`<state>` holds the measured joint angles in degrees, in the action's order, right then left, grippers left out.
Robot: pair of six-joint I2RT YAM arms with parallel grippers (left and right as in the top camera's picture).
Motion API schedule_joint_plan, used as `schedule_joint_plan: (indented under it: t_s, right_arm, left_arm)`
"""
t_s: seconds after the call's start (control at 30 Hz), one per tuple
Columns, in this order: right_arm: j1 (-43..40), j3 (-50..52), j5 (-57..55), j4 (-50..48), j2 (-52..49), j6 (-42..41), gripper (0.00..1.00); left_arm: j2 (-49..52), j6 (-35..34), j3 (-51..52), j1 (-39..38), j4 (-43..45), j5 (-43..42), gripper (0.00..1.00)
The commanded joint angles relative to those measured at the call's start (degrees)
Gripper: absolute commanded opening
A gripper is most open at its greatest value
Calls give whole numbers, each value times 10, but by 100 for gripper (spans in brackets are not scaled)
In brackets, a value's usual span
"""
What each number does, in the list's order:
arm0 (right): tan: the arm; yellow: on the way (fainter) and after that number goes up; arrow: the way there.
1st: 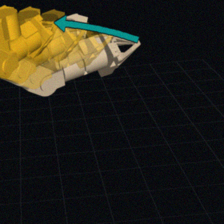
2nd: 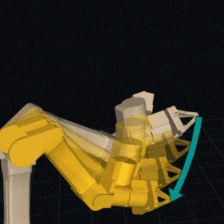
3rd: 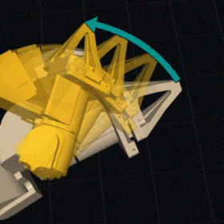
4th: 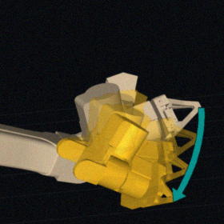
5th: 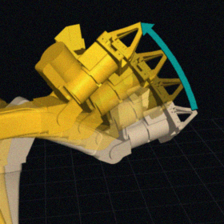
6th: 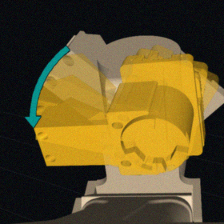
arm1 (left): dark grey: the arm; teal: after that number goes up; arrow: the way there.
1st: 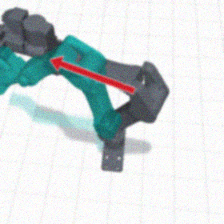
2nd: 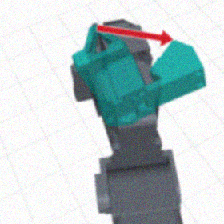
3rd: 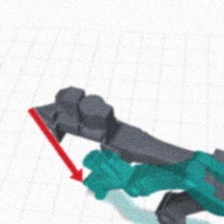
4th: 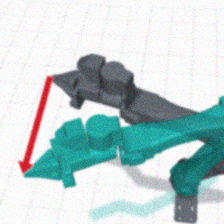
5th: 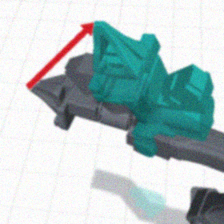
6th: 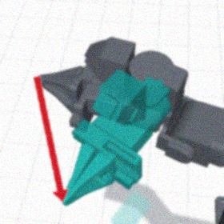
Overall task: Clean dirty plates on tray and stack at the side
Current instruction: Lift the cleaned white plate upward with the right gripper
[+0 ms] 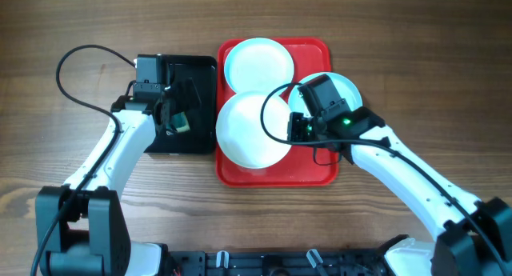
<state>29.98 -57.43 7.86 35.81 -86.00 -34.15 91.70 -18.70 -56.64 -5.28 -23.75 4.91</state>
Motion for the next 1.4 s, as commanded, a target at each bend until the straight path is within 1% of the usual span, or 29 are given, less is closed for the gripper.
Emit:
schedule_joint_plan:
  t_s: [0.0, 0.3, 0.5, 1.07, 1.23, 1.37]
  right_arm:
    - [3, -16, -55, 10, 37, 27, 4]
    - [3, -16, -147, -3, 56, 80, 4]
    - [4, -16, -151, -44, 56, 134, 4]
    - [4, -16, -150, -53, 56, 129, 4]
    - [4, -16, -106, -57, 56, 70, 4]
    - [4, -16, -87, -73, 56, 60, 4]
  left_arm:
    - [-4, 3, -8, 3, 2, 5, 100]
    - [-4, 3, -8, 3, 2, 5, 100]
    - [-4, 3, -8, 3, 2, 5, 100]
    - [-4, 3, -8, 3, 2, 5, 100]
    - [-4, 3, -8, 3, 2, 5, 100]
    - [-4, 3, -8, 3, 9, 5, 100]
